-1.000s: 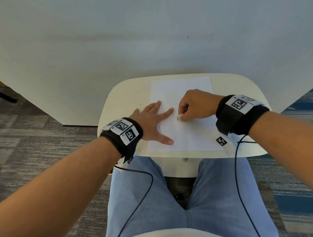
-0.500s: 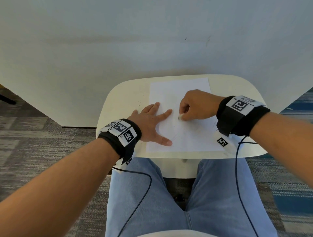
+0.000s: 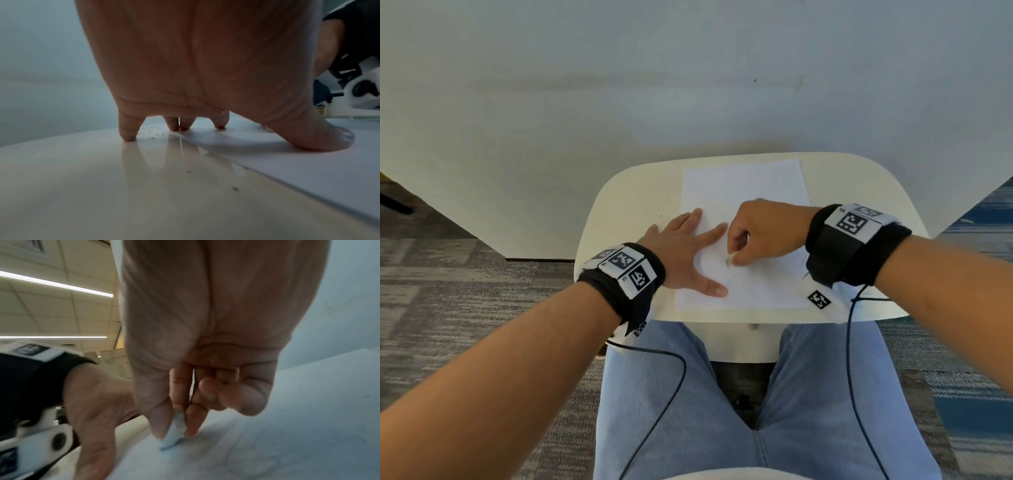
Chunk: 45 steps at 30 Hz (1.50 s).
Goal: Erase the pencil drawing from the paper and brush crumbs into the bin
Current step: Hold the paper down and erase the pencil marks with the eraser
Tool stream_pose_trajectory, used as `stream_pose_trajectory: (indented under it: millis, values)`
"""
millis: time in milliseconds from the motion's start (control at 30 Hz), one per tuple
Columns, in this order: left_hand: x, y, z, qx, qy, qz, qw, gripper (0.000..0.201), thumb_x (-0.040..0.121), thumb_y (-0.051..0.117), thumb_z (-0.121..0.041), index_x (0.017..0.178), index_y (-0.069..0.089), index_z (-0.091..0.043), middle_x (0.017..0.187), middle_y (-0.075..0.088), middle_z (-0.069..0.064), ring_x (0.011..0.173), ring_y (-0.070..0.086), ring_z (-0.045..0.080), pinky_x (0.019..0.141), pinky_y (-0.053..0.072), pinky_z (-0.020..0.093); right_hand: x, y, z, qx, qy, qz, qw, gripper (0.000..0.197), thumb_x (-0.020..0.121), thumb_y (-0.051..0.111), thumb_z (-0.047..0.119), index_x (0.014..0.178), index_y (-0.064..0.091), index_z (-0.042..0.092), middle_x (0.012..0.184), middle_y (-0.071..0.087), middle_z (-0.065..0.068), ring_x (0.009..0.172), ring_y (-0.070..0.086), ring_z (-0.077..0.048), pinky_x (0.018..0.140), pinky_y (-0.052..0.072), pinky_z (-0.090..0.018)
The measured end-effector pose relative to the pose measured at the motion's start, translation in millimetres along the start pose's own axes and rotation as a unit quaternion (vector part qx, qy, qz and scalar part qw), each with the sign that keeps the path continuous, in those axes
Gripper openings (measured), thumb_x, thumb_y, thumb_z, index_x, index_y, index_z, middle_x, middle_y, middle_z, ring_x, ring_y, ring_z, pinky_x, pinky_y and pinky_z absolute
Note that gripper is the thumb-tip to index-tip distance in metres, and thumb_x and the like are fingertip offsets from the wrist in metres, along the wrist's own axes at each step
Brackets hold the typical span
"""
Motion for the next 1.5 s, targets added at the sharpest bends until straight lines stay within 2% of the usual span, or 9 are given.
stream_pose_trajectory:
  millis: [100, 267, 567, 733, 867, 1033, 1167, 1300, 1500]
  values:
    - [0, 0, 0, -0.004, 0.0, 0.001, 1.0, 0.117, 0.063, 0.051, -0.091, 0.149, -0.017, -0.05, 0.162, -0.025, 0.001, 0.15, -0.016, 0.019, 0.118, 0.006, 0.059, 4, -15, -4, -0.001, 0.012, -0.062, 0.998, 0.01, 0.081, 0.072, 0.023, 0.074, 0.072, 0.017, 0.068, 0.064, 0.013, 0.062, 0.057, -0.004, 0.066, 0.044, -0.024]
    - [-1, -5, -1, -0.006, -0.006, -0.016, 1.0, 0.112, 0.067, 0.049, -0.089, 0.152, -0.01, -0.048, 0.164, -0.019, 0.001, 0.151, -0.01, 0.019, 0.119, 0.009, 0.057, -7, 8, -10, 0.025, 0.02, 0.067, 0.997, 0.014, 0.086, 0.071, 0.029, 0.089, 0.076, 0.016, 0.086, 0.072, -0.001, 0.059, 0.064, -0.009, 0.055, 0.056, -0.024]
    - [10, -33, -33, -0.06, 0.064, -0.059, 0.994, 0.103, 0.072, 0.077, -0.059, 0.154, 0.025, -0.022, 0.161, 0.026, -0.002, 0.142, 0.034, 0.02, 0.113, 0.033, 0.04, -12, -16, -33, 0.084, 0.054, -0.074, 0.992, 0.011, 0.083, 0.073, 0.025, 0.088, 0.076, 0.016, 0.079, 0.068, 0.005, 0.05, 0.058, 0.0, 0.058, 0.052, -0.023]
    - [12, -28, -39, -0.041, 0.073, -0.049, 0.995, 0.107, 0.068, 0.075, -0.068, 0.155, 0.021, -0.036, 0.165, 0.008, -0.005, 0.15, 0.014, 0.017, 0.116, 0.028, 0.045, -19, 7, -24, 0.082, 0.04, 0.047, 0.995, 0.01, 0.081, 0.076, 0.03, 0.086, 0.078, 0.021, 0.078, 0.072, 0.003, 0.054, 0.056, -0.006, 0.055, 0.05, -0.02]
    - [6, -31, -44, -0.051, 0.066, -0.059, 0.995, 0.101, 0.069, 0.075, -0.067, 0.152, 0.025, -0.037, 0.165, 0.009, -0.005, 0.15, 0.011, 0.017, 0.112, 0.03, 0.046, -17, -20, -35, 0.056, 0.055, -0.087, 0.993, 0.013, 0.082, 0.074, 0.027, 0.087, 0.078, 0.016, 0.083, 0.072, 0.006, 0.067, 0.059, -0.003, 0.066, 0.043, -0.019]
    - [6, -31, -45, -0.041, 0.06, -0.066, 0.995, 0.098, 0.069, 0.07, -0.072, 0.148, 0.03, -0.03, 0.163, 0.012, -0.004, 0.148, 0.012, 0.017, 0.11, 0.035, 0.047, -20, 7, -25, 0.047, 0.031, 0.04, 0.998, 0.009, 0.078, 0.076, 0.035, 0.081, 0.078, 0.026, 0.078, 0.073, 0.01, 0.076, 0.066, -0.015, 0.073, 0.054, -0.031]
    - [8, -30, -46, -0.031, 0.051, -0.071, 0.996, 0.103, 0.069, 0.066, -0.077, 0.15, 0.025, -0.029, 0.163, 0.01, -0.005, 0.148, 0.012, 0.018, 0.109, 0.035, 0.047, -23, -32, -49, 0.037, 0.07, -0.088, 0.993, 0.011, 0.08, 0.074, 0.031, 0.08, 0.077, 0.02, 0.075, 0.07, 0.011, 0.073, 0.063, -0.009, 0.072, 0.049, -0.027]
    - [9, -31, -48, -0.024, 0.05, -0.082, 0.995, 0.102, 0.068, 0.064, -0.08, 0.147, 0.028, -0.027, 0.164, 0.009, -0.004, 0.149, 0.012, 0.018, 0.109, 0.036, 0.046, -27, 6, -35, 0.06, 0.041, 0.067, 0.995, 0.012, 0.078, 0.075, 0.037, 0.081, 0.078, 0.026, 0.078, 0.074, 0.006, 0.066, 0.064, -0.024, 0.068, 0.056, -0.038]
    - [13, -28, -50, -0.025, 0.049, -0.075, 0.996, 0.109, 0.067, 0.063, -0.081, 0.152, 0.021, -0.027, 0.165, 0.005, -0.004, 0.15, 0.008, 0.018, 0.114, 0.031, 0.048, -27, -28, -55, 0.043, 0.068, -0.079, 0.994, 0.011, 0.08, 0.074, 0.03, 0.081, 0.078, 0.02, 0.076, 0.072, 0.01, 0.073, 0.065, -0.007, 0.076, 0.056, -0.031]
Point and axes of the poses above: each hand's wrist, its own x-axis towards the middle knuckle, its own y-axis out of the palm, z = x × y, the point moved 10 cm from there along x, towards the middle knuckle
